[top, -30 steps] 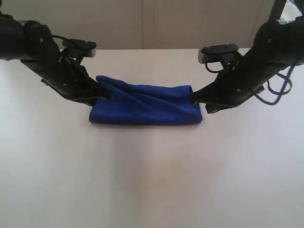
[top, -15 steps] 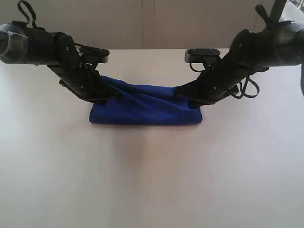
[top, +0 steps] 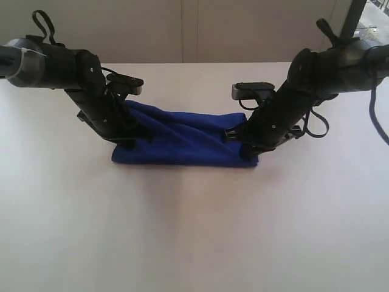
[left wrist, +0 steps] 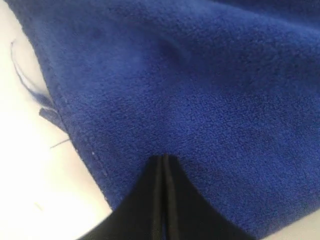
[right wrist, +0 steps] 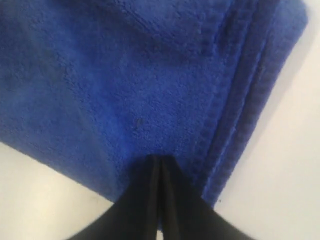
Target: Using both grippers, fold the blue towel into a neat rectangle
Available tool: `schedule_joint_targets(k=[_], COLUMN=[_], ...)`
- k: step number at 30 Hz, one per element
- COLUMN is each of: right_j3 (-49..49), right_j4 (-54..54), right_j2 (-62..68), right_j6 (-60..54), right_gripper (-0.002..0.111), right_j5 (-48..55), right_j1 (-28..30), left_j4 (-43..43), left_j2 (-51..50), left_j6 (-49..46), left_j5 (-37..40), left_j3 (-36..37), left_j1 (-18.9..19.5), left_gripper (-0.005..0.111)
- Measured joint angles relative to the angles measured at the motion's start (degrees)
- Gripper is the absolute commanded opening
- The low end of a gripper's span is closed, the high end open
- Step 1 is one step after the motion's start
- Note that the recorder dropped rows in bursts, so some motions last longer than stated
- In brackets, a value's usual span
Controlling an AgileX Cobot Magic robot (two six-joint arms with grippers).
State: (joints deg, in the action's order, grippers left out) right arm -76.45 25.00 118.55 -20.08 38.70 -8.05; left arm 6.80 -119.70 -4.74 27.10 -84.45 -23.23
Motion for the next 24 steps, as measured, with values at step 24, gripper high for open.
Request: schedule_joint_targets(k=[24], right_j3=[-0.7], right_j4=[-2.8], right_j2=[-5.5], right_j6=[-3.1], right_gripper=[0.000], right_j5=[-0.9], right_j1=[-0.2], left_j4=[-4.9], left_j2=[3.1], left_j6=[-2.8], left_j5=[8.2], left_j3=[-0.1], left_j1=[0.0], left_gripper=[0.000])
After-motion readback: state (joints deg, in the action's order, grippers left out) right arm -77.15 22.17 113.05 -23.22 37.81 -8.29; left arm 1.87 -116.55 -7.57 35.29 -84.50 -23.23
